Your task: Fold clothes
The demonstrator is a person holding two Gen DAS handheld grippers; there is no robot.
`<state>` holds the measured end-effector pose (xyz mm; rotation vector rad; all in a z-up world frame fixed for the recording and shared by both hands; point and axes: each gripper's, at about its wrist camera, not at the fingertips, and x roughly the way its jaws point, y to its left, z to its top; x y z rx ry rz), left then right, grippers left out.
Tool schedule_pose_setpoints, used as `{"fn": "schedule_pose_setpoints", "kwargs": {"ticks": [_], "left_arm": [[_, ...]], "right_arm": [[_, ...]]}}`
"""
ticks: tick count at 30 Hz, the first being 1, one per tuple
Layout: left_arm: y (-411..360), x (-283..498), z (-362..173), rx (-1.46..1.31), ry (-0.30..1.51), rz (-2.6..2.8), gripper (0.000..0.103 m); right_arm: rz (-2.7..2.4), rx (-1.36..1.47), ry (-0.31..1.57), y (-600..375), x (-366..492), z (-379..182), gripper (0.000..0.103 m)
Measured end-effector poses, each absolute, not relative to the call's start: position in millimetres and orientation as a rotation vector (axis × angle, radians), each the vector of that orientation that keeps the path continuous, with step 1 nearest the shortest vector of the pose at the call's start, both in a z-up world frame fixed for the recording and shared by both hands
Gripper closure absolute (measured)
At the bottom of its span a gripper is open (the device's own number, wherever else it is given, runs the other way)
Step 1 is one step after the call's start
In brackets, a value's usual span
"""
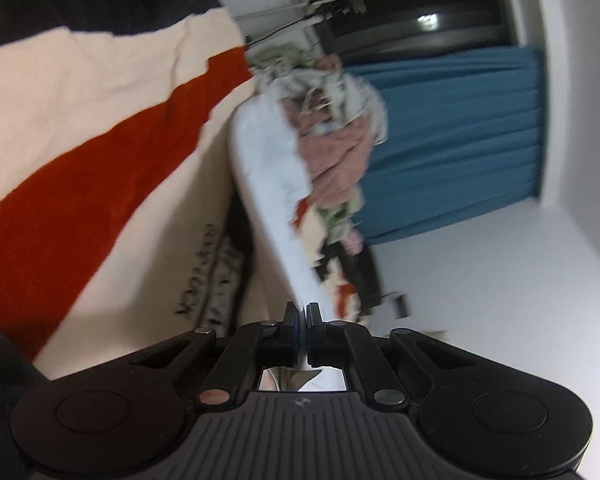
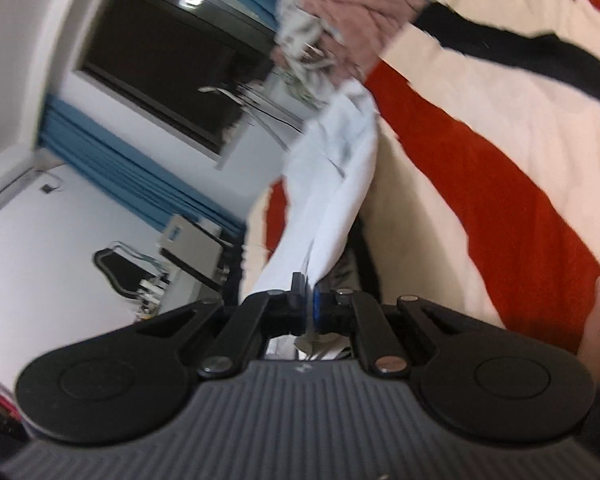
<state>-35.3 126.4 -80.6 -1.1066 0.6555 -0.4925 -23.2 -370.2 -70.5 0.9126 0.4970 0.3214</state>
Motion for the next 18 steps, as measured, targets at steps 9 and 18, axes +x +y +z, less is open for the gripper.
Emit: {"fn": "schedule_pose_setpoints", "kwargs": {"ticks": [9, 18], "left_arm": [[145, -110, -72, -1.173, 0.682, -0.527, 0.1], [141, -38, -60, -1.129, 0.726, -0.446, 0.1]], "right_arm": [[0.322, 0.9, 0.467, -374, -107, -57, 0.097], [0.225, 0.968, 0.514, -374, -58, -51, 0.097]]}}
